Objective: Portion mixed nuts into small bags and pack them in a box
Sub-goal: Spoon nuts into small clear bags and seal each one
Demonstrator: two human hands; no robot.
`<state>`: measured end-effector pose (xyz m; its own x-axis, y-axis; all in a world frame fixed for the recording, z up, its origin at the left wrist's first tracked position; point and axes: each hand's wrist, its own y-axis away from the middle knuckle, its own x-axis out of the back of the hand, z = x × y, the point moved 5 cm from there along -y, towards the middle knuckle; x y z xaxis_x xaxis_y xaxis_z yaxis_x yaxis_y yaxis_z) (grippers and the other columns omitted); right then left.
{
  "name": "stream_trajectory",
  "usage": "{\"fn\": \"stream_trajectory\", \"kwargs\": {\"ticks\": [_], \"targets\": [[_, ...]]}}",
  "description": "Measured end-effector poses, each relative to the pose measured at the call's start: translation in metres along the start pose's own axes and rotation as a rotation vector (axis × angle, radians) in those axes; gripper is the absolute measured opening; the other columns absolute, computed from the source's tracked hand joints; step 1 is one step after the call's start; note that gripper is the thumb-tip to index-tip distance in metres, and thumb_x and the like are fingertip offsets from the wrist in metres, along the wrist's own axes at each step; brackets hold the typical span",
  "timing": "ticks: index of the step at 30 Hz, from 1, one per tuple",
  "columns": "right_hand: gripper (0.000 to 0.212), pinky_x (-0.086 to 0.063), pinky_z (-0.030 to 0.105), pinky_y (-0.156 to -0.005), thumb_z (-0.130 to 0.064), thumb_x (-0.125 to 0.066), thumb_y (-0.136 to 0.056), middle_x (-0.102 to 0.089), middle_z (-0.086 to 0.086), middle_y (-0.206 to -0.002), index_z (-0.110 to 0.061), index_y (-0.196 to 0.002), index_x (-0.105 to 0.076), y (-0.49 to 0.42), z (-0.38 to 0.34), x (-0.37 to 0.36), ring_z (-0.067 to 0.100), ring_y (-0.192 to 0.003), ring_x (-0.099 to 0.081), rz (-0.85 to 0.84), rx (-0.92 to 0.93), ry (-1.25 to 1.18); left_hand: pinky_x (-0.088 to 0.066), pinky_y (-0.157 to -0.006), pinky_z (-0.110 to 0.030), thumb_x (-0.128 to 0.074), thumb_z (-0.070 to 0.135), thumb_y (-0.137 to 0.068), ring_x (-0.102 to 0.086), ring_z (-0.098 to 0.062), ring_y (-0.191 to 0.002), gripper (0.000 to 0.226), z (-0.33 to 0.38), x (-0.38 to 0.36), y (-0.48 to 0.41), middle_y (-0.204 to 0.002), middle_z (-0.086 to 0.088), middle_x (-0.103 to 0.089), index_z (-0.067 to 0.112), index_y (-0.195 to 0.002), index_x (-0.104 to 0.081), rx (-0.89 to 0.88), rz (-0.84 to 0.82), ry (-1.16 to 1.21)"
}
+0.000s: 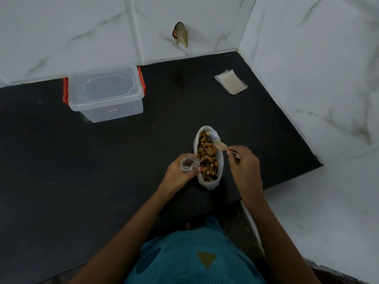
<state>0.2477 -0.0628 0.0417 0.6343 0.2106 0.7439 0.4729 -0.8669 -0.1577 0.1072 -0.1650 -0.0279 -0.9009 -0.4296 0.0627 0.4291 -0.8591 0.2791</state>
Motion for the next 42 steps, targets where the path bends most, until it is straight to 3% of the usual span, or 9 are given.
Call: {"fn": "stream_trajectory", "kwargs": {"ticks": [5,15,19,24,28,31,34,37,42], "targets": [[0.014,-0.044,0.026,-0.073,-0.001,-0.053,-0.089,-0.063,0.015,-0.092,0.002,-0.099,-0.063,0.006,-0.006,0.001,0.022,-0.084,-0.059,0.041,0.028,0.005,-0.049,-0.094,-0.031,-0.069,0.014,-0.080,-0.059,-0.006,-0.105,0.027,0.000,0.000,-0.001,-0.108,0.007,-0.064,0.026,-0.104,-0.060,0.009,-0.010,0.010],[0.017,-0.041,0.023,-0.077,-0.004,-0.050,-0.091,-0.062,0.014,-0.098,0.000,-0.104,-0.061,0.000,0.000,-0.005,0.022,-0.090,-0.058,0.020,-0.010,0.030,-0.049,-0.094,-0.030,-0.069,0.015,-0.081,-0.060,-0.005,-0.104,0.026,0.001,0.000,-0.001,-0.106,0.007,-0.064,0.027,-0.102,-0.060,0.008,-0.013,0.019],[0.014,-0.040,0.020,-0.072,-0.001,-0.053,-0.089,-0.062,0.014,-0.093,0.003,-0.098,-0.062,0.004,-0.009,-0.004,0.015,-0.083,-0.054,0.016,0.047,0.006,-0.048,-0.093,-0.029,-0.069,0.014,-0.080,-0.060,-0.007,-0.104,0.026,0.000,0.001,-0.002,-0.106,0.007,-0.064,0.029,-0.100,-0.060,0.009,-0.016,0.022],[0.017,-0.037,0.023,-0.075,-0.005,-0.052,-0.090,-0.061,0.017,-0.097,0.003,-0.102,-0.062,0.003,-0.002,-0.019,0.026,-0.089,-0.057,-0.059,0.022,0.083,-0.049,-0.089,-0.023,-0.069,0.015,-0.080,-0.060,-0.005,-0.102,0.027,0.001,0.001,-0.002,-0.104,0.008,-0.064,0.025,-0.103,-0.060,0.008,-0.018,0.020],[0.020,-0.035,0.021,-0.078,-0.007,-0.048,-0.093,-0.059,0.015,-0.102,0.001,-0.107,-0.059,-0.002,-0.002,-0.024,0.022,-0.094,-0.055,-0.123,0.003,0.098,-0.048,-0.082,-0.013,-0.068,0.013,-0.081,-0.060,0.003,-0.097,0.027,0.004,0.000,-0.002,-0.101,0.012,-0.063,0.025,-0.104,-0.059,0.000,-0.027,0.019],[0.020,-0.034,0.016,-0.075,-0.009,-0.046,-0.094,-0.054,0.003,-0.098,-0.002,-0.109,-0.059,-0.004,0.001,-0.021,0.009,-0.090,-0.048,-0.180,-0.070,0.048,-0.048,-0.084,-0.015,-0.068,0.013,-0.081,-0.060,0.004,-0.097,0.026,0.006,0.000,-0.001,-0.101,0.012,-0.063,0.028,-0.101,-0.059,0.000,-0.027,0.026],[0.016,-0.042,0.021,-0.073,-0.006,-0.049,-0.092,-0.059,0.008,-0.093,-0.002,-0.100,-0.062,-0.005,0.007,-0.015,0.012,-0.084,-0.054,-0.125,-0.139,-0.058,-0.048,-0.088,-0.020,-0.068,0.013,-0.081,-0.059,-0.001,-0.100,0.027,0.006,0.001,0.000,-0.102,0.010,-0.063,0.028,-0.101,-0.059,0.006,-0.025,0.021],[0.012,-0.050,0.029,-0.075,-0.005,-0.050,-0.091,-0.063,0.010,-0.086,-0.006,-0.092,-0.062,-0.005,0.019,-0.014,0.018,-0.079,-0.060,-0.045,-0.348,-0.285,-0.049,-0.086,-0.017,-0.068,0.012,-0.081,-0.059,0.001,-0.098,0.025,0.007,0.000,0.000,-0.102,0.010,-0.064,0.026,-0.100,-0.059,-0.005,-0.025,0.024],[0.012,-0.050,0.018,-0.065,-0.007,-0.054,-0.090,-0.062,0.003,-0.073,-0.004,-0.097,-0.063,-0.004,0.042,-0.013,0.009,-0.066,-0.058,-0.007,-0.687,-0.585,-0.047,-0.080,-0.008,-0.068,0.010,-0.081,-0.058,0.007,-0.094,0.027,0.007,0.000,-0.001,-0.101,0.013,-0.063,0.026,-0.101,-0.059,0.000,-0.031,0.012]]}}
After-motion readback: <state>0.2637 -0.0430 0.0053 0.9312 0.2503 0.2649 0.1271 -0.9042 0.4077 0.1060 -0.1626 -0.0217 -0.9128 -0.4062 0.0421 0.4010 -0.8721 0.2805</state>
